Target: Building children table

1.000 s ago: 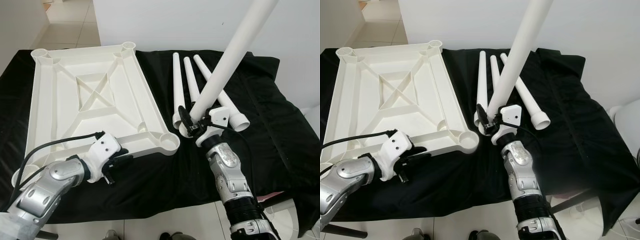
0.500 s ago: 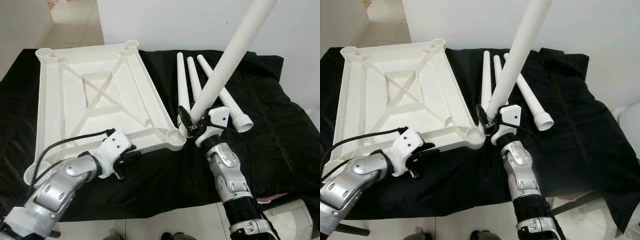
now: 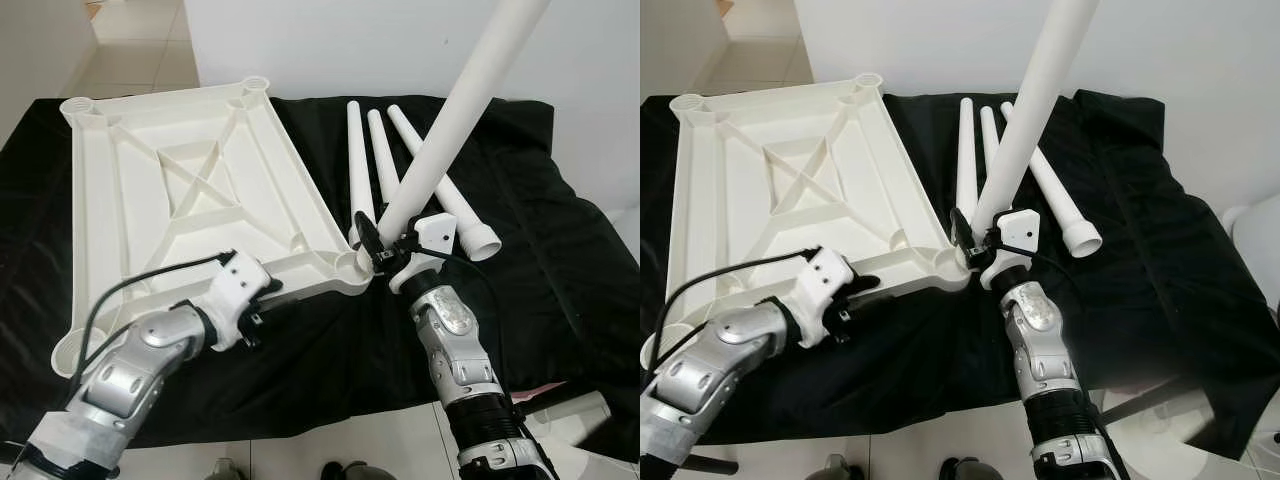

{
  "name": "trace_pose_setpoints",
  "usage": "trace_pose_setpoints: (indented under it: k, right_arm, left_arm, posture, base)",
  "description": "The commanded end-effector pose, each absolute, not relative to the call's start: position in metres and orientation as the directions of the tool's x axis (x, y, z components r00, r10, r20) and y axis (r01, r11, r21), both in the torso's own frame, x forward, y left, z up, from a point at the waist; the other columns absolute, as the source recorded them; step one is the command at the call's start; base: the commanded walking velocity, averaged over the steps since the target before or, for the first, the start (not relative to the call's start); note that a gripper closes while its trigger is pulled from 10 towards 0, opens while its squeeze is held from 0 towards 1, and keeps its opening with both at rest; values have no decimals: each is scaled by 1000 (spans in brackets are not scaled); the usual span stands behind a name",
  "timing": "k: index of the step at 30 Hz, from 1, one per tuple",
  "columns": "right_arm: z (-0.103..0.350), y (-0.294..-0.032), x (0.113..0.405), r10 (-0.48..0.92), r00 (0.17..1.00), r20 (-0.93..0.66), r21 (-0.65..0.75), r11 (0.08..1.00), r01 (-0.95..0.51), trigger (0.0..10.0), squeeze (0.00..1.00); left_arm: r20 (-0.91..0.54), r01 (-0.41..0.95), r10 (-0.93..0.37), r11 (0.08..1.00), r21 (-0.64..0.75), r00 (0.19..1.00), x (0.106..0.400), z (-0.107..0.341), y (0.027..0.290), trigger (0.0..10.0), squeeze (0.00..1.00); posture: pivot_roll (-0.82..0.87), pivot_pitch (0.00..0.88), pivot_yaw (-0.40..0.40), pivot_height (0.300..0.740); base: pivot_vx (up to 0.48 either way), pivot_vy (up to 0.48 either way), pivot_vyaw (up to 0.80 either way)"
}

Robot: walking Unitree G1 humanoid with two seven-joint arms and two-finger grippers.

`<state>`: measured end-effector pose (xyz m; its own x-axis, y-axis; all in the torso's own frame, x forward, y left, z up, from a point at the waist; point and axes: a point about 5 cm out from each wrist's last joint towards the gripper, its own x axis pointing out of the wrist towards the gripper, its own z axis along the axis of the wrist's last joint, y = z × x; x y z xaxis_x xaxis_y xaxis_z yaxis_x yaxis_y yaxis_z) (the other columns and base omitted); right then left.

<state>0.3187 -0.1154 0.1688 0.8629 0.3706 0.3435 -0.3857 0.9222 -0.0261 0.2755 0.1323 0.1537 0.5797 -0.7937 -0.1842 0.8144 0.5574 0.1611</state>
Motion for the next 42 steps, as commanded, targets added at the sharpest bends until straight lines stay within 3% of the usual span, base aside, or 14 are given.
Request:
trace_pose_setpoints:
  k: [1, 10, 28, 42]
  right_arm:
    - [174, -111, 318, 393, 845, 362, -53, 914, -403, 10000, 0]
    - [181, -99, 317, 479, 796, 371, -161, 877, -453, 10000, 0]
    - [148, -94, 314, 550, 795, 258, -253, 832, -494, 10000, 0]
    - [130, -92, 315, 544, 810, 221, -164, 839, -519, 10000, 0]
  left_arm:
    - [-142, 797, -785, 586, 142, 603, 277, 159, 142, 10000, 0]
    - [-70, 759, -759, 632, 157, 647, 279, 167, 151, 10000, 0]
    - [-38, 785, -791, 597, 165, 610, 269, 166, 138, 10000, 0]
    - [-50, 768, -776, 610, 197, 629, 273, 166, 140, 10000, 0]
  posture:
    - [13, 129, -40, 740]
    - [25, 113, -63, 740]
    - [23, 116, -71, 740]
    - [20, 119, -63, 740]
  base:
    - [0, 0, 0]
    - [0, 0, 0]
    - [0, 0, 0]
    - [0, 0, 0]
